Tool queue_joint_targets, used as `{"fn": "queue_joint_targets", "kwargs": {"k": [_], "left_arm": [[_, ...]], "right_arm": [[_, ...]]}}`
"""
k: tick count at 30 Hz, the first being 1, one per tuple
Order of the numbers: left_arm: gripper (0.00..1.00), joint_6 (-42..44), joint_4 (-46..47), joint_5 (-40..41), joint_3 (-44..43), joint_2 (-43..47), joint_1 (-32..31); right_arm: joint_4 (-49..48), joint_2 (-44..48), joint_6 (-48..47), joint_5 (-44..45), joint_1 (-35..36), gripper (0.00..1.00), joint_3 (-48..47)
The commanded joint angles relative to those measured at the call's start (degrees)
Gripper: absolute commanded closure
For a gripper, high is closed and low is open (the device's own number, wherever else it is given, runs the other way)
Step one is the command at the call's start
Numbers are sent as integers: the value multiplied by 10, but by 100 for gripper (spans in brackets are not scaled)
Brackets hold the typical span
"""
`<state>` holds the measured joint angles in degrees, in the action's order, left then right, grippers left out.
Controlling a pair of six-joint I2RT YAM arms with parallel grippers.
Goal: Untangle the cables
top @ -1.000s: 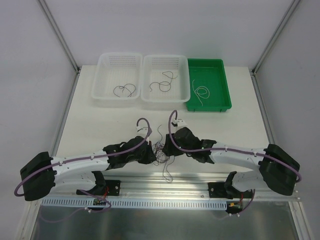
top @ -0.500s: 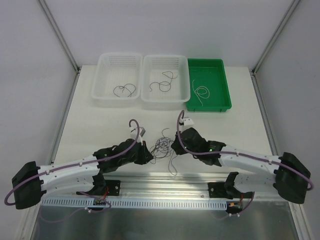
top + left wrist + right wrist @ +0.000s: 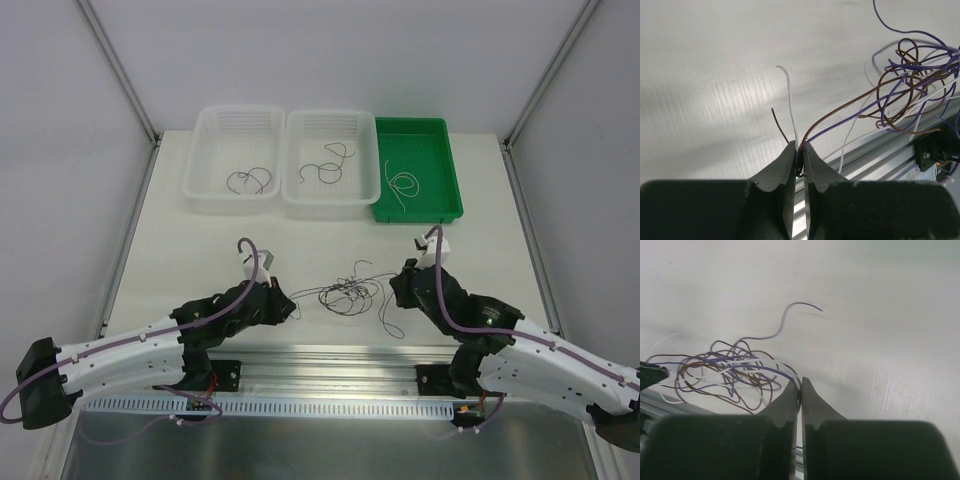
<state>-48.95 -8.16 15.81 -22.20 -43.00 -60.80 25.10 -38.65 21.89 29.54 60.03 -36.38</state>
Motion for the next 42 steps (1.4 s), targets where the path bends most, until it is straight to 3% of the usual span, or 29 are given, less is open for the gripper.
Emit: {"fn": "queue_joint_targets", "kwargs": {"k": [1,9,13,20,21,24,25,27,31,34,35,38,42], "left_arm": [[92,-15,-61,59,6,25,1],[97,-5,-178,126,-53,58,32],[99,19,-213,173,-76,74,67],[100,53,-228,159,-105,84,130],[100,61,-227,150,-110,75,129],[97,72,-222,85,-116,46,129],[95,74,-215,67,-116,36,129],[94,74,-208,7,-115,6,129],[85,70,-156,-67,-95,-23,127],[61,64,-139,-77,-84,-20,127],[46,65,-139,-78,-82,-10,127],[21,65,-139,-75,-77,19,127],[16,50,-142,-47,-51,59,129]], "right_arm": [[73,-8,12,74,-4,99,-24],[176,-56,75,132,-15,99,-45],[210,-23,92,144,-33,99,-49],[247,23,115,161,-39,99,-56],[244,21,107,156,-39,97,-58],[217,5,75,116,-38,69,-60],[195,0,67,102,-39,55,-60],[168,-17,51,58,-38,45,-58],[69,-56,7,-34,-35,37,-48],[13,-106,-9,-87,-23,30,-45],[2,-123,-18,-98,-10,29,-47],[-36,-196,-32,-101,20,28,-66],[-73,-290,-38,-111,36,23,-106]]}}
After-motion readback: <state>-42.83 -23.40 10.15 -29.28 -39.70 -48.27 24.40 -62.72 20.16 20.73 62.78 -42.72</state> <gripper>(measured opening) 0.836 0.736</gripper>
